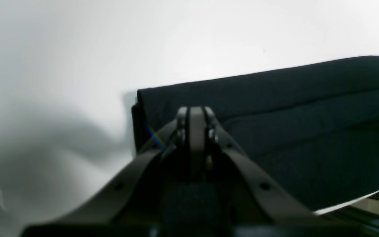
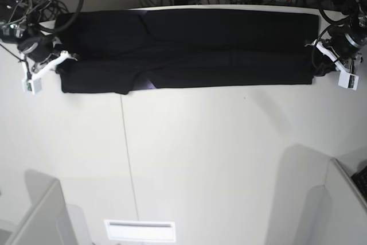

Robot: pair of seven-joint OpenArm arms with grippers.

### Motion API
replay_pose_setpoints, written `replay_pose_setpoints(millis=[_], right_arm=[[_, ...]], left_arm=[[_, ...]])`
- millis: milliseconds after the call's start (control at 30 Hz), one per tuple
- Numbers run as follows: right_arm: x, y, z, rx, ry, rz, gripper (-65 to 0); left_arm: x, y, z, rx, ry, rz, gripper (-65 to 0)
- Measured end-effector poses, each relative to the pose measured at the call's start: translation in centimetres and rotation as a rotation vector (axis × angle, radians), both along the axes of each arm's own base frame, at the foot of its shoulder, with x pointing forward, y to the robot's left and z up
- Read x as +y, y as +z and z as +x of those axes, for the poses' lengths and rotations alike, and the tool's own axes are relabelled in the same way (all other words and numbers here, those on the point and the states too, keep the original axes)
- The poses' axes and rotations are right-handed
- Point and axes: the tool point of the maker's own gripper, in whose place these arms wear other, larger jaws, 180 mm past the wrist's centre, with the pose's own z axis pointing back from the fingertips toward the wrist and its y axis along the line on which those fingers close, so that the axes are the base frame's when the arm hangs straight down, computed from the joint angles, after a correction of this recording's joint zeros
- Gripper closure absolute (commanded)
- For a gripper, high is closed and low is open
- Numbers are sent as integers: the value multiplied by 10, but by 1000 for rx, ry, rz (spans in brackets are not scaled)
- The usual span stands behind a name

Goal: Fold the T-shirt properly
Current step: 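Lift both hem corners and fold them up onto the collar edge, then release the hem corners with both grippers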

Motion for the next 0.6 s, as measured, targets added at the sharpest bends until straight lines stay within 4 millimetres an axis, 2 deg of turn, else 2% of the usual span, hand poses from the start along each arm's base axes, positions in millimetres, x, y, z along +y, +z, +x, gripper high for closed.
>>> replay_pose_setpoints(millis=[167, 400, 500, 600], right_arm=[[2, -1, -10, 17, 9, -7, 0], [1, -6, -18, 38, 10, -10, 0], [1, -8, -20, 48, 8, -10, 0], [0, -14, -22, 62, 0, 2, 0]], left_arm=[[0, 1, 1, -4, -1, 1, 0], [4, -6, -10, 33, -1, 25, 0], [15, -20, -25, 101, 1, 114, 0], [15, -25, -33, 128, -18, 136, 0]])
